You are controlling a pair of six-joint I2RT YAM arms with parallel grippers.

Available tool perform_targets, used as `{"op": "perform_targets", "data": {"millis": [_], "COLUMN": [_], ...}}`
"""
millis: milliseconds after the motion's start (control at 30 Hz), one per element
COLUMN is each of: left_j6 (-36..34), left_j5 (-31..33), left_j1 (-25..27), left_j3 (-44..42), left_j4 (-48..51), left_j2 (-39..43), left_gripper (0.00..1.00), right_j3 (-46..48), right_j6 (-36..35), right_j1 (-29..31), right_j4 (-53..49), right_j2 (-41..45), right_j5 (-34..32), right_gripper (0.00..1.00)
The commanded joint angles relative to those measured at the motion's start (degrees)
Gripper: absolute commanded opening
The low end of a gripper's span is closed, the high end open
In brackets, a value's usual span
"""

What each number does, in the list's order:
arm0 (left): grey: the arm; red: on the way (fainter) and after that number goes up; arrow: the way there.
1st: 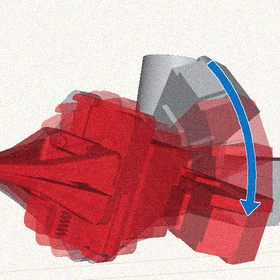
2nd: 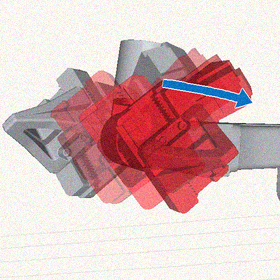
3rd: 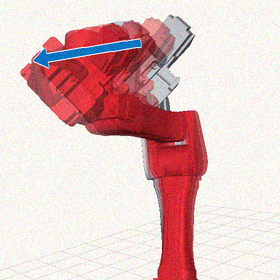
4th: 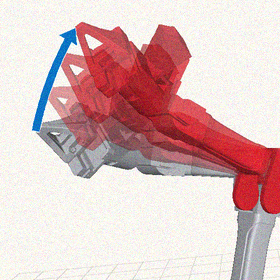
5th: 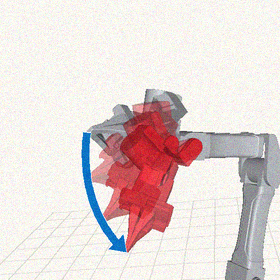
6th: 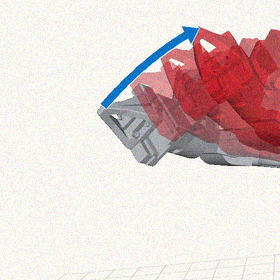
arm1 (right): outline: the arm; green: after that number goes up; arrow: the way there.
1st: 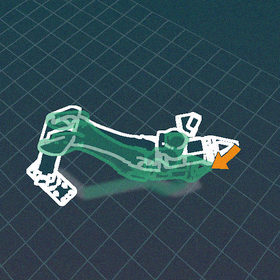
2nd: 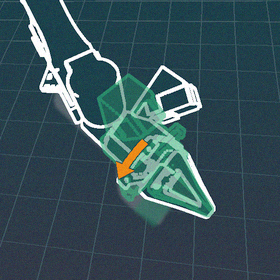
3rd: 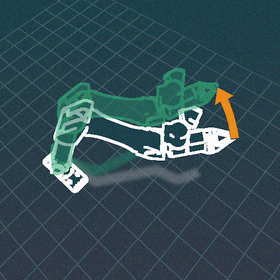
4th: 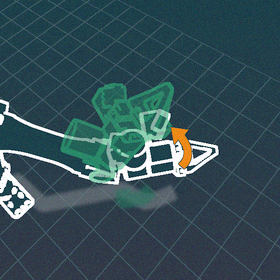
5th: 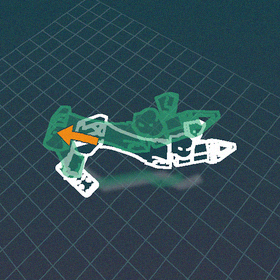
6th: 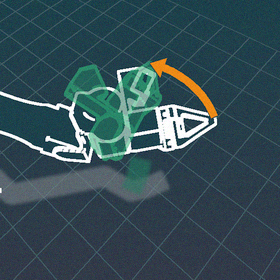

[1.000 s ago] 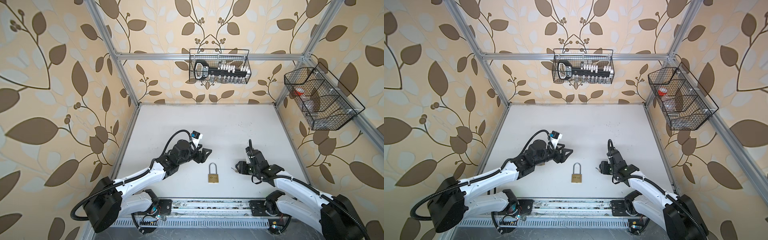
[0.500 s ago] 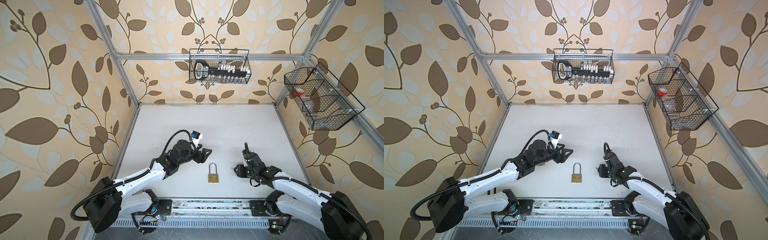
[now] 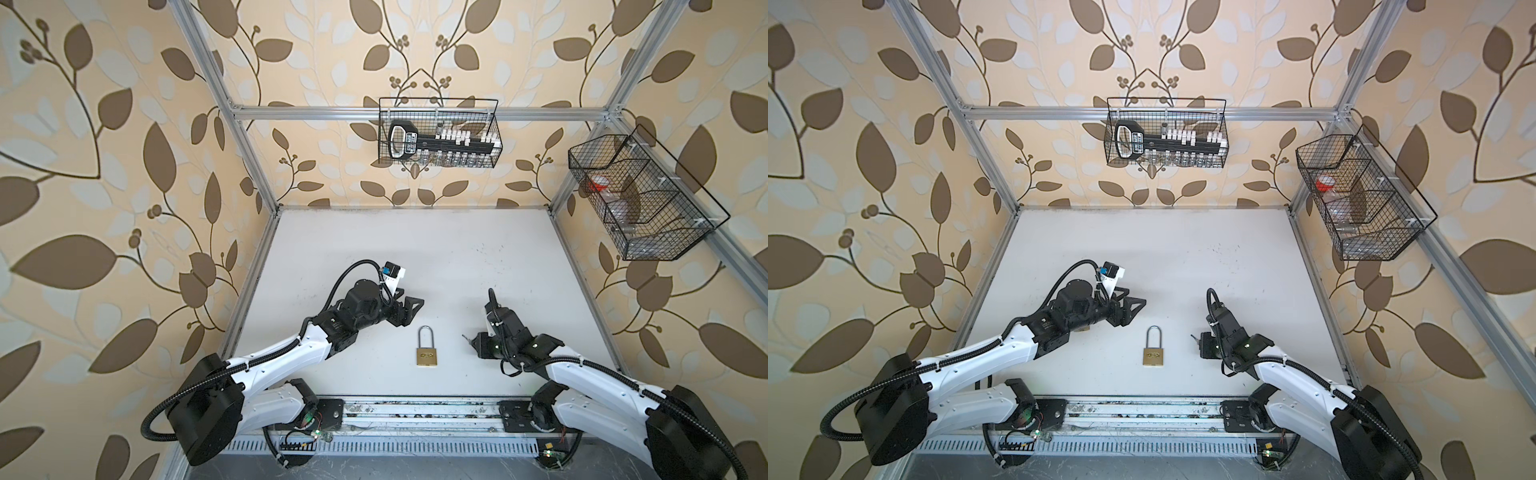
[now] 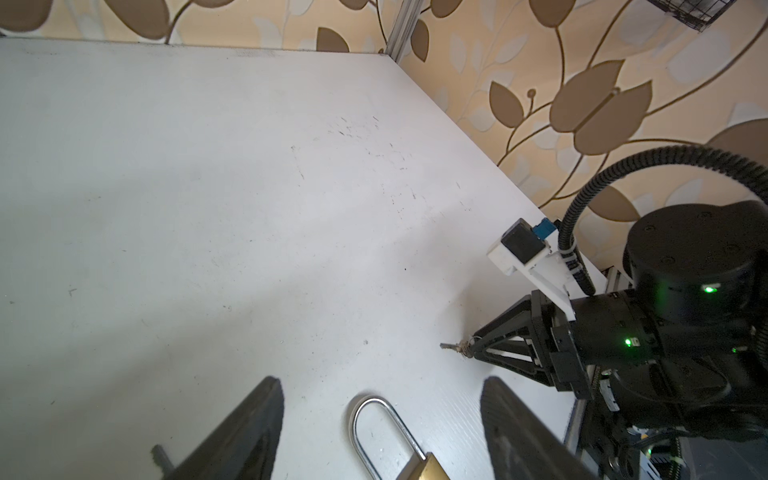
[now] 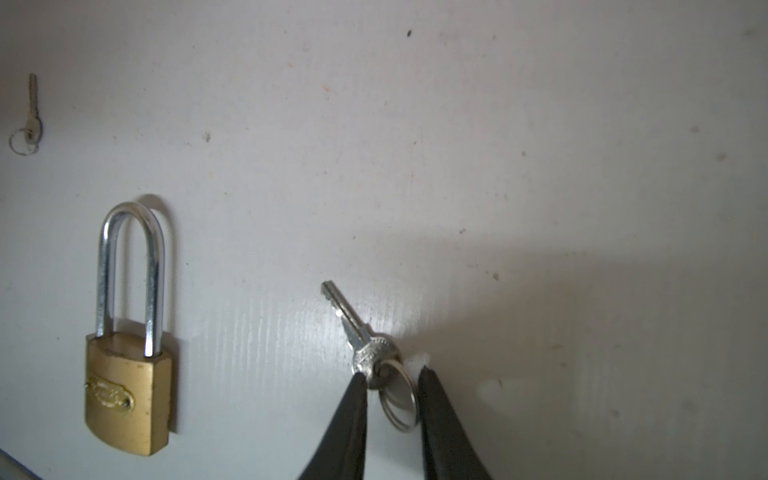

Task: Unlock with the key
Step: 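Lower the right gripper onto the silver key and close on it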

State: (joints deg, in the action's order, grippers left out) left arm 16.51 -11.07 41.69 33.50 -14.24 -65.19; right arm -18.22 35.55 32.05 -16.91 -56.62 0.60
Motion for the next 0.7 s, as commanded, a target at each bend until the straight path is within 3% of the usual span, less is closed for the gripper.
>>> {"op": "perform_targets", "data": {"millis": [0, 267, 667], "left_j6": [-1.0, -0.9, 0.4], "left_j5": [0.4, 0.1, 3.0], "left_j1": [0.5, 0.5, 0.5], "left_j3": [0.4, 0.7, 0.7], "left_j4": [-0.8, -1.1, -2.5], "left_j2": [1.3, 0.2, -1.9], "left_gripper": [0.77, 0.77, 0.76], "right_j3": [0.8, 0.0, -8.2], "right_j6": [0.5, -0.9, -7.0], "right_j1": [0.3, 0.3, 0.3], "right_j4": [-0.1, 0.6, 1.8], "right_j2": [0.8, 3.8, 2.7], "right_j5": [-0.7, 0.1, 4.2], "right_gripper": [0.18, 0.0, 0.0]}}
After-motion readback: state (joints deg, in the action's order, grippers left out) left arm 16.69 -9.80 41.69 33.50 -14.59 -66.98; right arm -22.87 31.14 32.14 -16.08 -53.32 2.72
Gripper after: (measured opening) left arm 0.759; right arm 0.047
